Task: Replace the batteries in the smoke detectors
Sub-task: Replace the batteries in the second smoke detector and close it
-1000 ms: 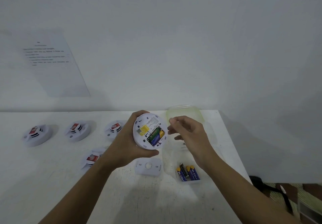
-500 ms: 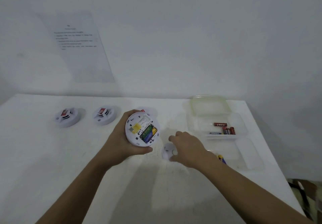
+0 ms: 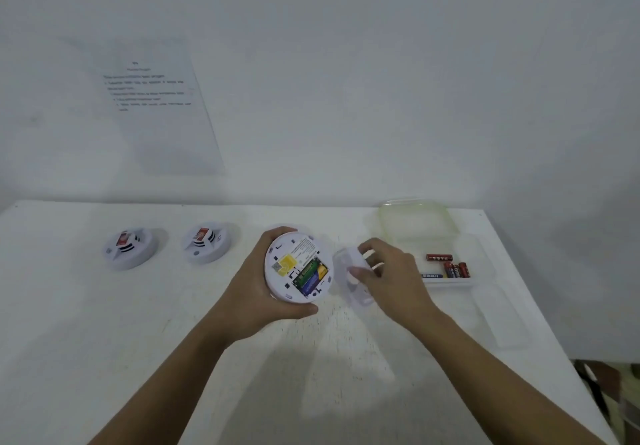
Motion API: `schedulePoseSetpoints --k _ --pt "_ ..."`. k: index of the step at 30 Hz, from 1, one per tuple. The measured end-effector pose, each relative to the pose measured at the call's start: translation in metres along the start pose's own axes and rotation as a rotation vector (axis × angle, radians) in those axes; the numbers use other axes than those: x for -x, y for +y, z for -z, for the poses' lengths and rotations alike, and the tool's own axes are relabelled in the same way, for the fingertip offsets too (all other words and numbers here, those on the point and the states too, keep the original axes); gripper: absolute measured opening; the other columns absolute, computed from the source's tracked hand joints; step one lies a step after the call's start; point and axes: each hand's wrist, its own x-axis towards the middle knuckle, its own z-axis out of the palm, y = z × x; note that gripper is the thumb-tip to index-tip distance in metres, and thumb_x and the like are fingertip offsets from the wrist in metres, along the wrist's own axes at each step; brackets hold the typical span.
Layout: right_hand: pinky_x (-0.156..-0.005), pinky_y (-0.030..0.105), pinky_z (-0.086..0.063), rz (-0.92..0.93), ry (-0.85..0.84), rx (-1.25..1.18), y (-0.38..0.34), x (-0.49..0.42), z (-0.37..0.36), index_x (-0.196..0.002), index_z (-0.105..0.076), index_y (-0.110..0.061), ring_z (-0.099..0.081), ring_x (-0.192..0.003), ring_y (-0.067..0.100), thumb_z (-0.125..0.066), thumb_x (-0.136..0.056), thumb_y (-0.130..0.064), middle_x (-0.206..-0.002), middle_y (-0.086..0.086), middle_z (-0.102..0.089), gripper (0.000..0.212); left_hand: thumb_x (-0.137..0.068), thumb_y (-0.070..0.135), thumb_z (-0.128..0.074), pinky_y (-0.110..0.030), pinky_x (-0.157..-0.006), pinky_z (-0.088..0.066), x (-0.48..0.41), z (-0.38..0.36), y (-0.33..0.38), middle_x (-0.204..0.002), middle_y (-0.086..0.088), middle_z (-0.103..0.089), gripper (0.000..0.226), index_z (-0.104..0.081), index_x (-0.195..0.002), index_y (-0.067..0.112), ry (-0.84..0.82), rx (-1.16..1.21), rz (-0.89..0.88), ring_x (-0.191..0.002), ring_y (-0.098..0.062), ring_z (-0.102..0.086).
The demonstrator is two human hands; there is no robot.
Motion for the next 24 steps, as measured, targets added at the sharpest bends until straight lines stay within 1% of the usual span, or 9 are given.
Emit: schedulePoseSetpoints --k 1,4,8,11,14,17,19,21,24 --pt "-0.058 0.035 -0.058 -0.013 0.032 -0.129 -0.009 0.001 0.007 -0.099 -0.063 -0.023 -0.069 -0.067 0.026 -0.075 -0.088 -0.016 -0.078 0.003 -0.069 0.018 -0.058 0.001 -0.096 -0.019 -0.089 -0.054 -0.001 0.0 0.002 -0.131 0.009 -0.059 0.096 -0.045 -0.137 0.02 0.001 0.005 -0.003 -0.124 -0.013 -0.057" --pt "-0.063 0.043 -0.059 0.04 0.067 -0.398 -0.033 0.005 0.025 -0.104 -0.067 -0.022 -0.071 -0.07 0.031 -0.079 -0.084 -0.015 -0.083 0.002 -0.073 0.024 -0.058 0.001 -0.096 -0.018 -0.088 -0.054 -0.004 0.0 0.006 -0.127 0.013 -0.059 0.096 -0.045 -0.135 0.024 0.007 0.014 -0.013 -0.123 -0.011 -0.058" --pt "-0.06 0.029 -0.058 0.125 0.136 -0.361 -0.045 0.008 0.028 -0.106 -0.07 -0.021 -0.07 -0.067 0.019 -0.076 -0.087 -0.011 -0.083 -0.006 -0.072 0.023 -0.057 0.003 -0.096 -0.017 -0.085 -0.054 -0.007 -0.002 0.009 -0.125 0.015 -0.059 0.094 -0.046 -0.134 0.026 0.02 0.01 -0.024 -0.121 -0.009 -0.059" --pt "-0.06 0.033 -0.06 0.076 0.157 -0.417 -0.044 0.007 0.029 -0.109 -0.071 -0.018 -0.072 -0.066 0.023 -0.074 -0.088 -0.011 -0.084 0.002 -0.073 0.022 -0.058 0.004 -0.097 -0.018 -0.086 -0.055 -0.008 -0.003 0.008 -0.126 0.014 -0.059 0.094 -0.046 -0.134 0.028 0.011 0.006 -0.023 -0.121 -0.009 -0.059" --pt "-0.063 0.032 -0.058 0.01 0.105 -0.493 -0.043 0.007 0.028 -0.108 -0.073 -0.016 -0.072 -0.068 0.027 -0.076 -0.086 -0.01 -0.086 0.0 -0.074 0.023 -0.059 0.005 -0.097 -0.021 -0.088 -0.056 -0.006 -0.005 0.005 -0.127 0.013 -0.058 0.094 -0.046 -0.135 0.027 -0.004 0.007 -0.022 -0.123 -0.013 -0.058" --pt "-0.063 0.03 -0.057 0.011 0.075 -0.48 -0.043 0.008 0.022 -0.099 -0.074 -0.015 -0.072 -0.07 0.023 -0.077 -0.085 -0.012 -0.088 -0.001 -0.075 0.015 -0.058 0.01 -0.097 -0.026 -0.092 -0.057 -0.006 -0.008 0.003 -0.129 0.01 -0.057 0.094 -0.046 -0.135 0.026 -0.017 0.015 -0.021 -0.125 -0.017 -0.056" --pt "-0.063 0.03 -0.057 0.022 0.061 -0.491 -0.045 0.008 0.019 -0.098 -0.076 -0.019 -0.071 -0.071 0.018 -0.077 -0.086 -0.012 -0.087 0.0 -0.076 0.014 -0.058 0.016 -0.096 -0.029 -0.093 -0.058 -0.007 -0.01 0.004 -0.129 0.011 -0.057 0.093 -0.045 -0.135 0.028 -0.021 0.011 -0.017 -0.125 -0.017 -0.056" --pt "-0.062 0.029 -0.057 0.038 0.044 -0.498 -0.048 0.008 0.016 -0.099 -0.074 -0.023 -0.07 -0.069 0.012 -0.079 -0.083 -0.011 -0.082 -0.001 -0.076 0.02 -0.059 0.021 -0.095 -0.032 -0.095 -0.058 -0.008 -0.011 0.004 -0.13 0.013 -0.056 0.092 -0.044 -0.134 0.033 -0.026 -0.008 -0.022 -0.125 -0.017 -0.056" --pt "-0.067 0.032 -0.059 0.076 0.016 -0.422 -0.051 0.007 0.01 -0.1 -0.07 -0.022 -0.072 -0.074 0.017 -0.08 -0.083 -0.015 -0.08 -0.002 -0.077 0.021 -0.059 0.028 -0.094 -0.031 -0.096 -0.057 -0.01 -0.013 0.005 -0.132 0.015 -0.055 0.091 -0.042 -0.132 0.047 -0.032 -0.049 -0.03 -0.124 -0.016 -0.056"
